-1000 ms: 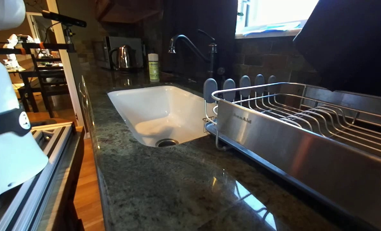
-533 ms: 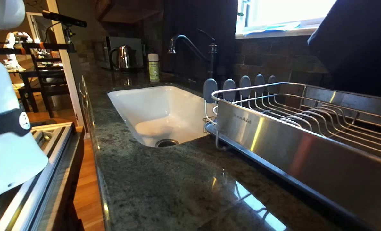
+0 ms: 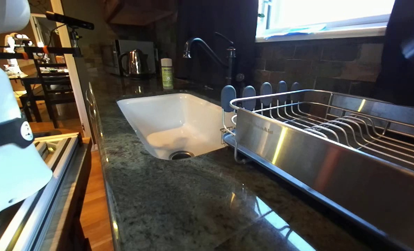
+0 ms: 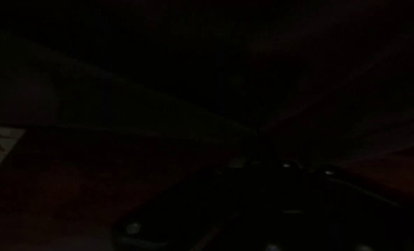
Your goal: Draw the right curtain to the right.
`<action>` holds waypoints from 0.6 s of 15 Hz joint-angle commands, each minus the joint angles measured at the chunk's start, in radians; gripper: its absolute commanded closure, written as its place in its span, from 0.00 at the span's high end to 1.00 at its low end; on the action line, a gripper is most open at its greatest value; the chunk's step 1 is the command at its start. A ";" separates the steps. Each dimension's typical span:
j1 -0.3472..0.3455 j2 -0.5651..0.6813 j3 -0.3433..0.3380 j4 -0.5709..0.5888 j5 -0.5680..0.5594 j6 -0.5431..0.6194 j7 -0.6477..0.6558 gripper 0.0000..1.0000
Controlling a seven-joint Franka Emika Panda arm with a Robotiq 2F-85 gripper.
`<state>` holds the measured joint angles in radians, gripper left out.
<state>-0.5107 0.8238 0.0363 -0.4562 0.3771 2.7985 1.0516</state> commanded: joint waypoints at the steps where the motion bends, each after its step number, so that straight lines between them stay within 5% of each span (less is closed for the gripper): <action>1: -0.045 -0.004 -0.056 -0.018 0.004 0.054 0.140 0.01; 8: -0.044 -0.001 -0.038 -0.017 0.003 0.041 0.180 0.01; 9: -0.043 -0.005 -0.021 -0.015 0.010 0.005 0.165 0.27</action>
<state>-0.5447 0.8201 -0.0069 -0.4564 0.3766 2.8462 1.2169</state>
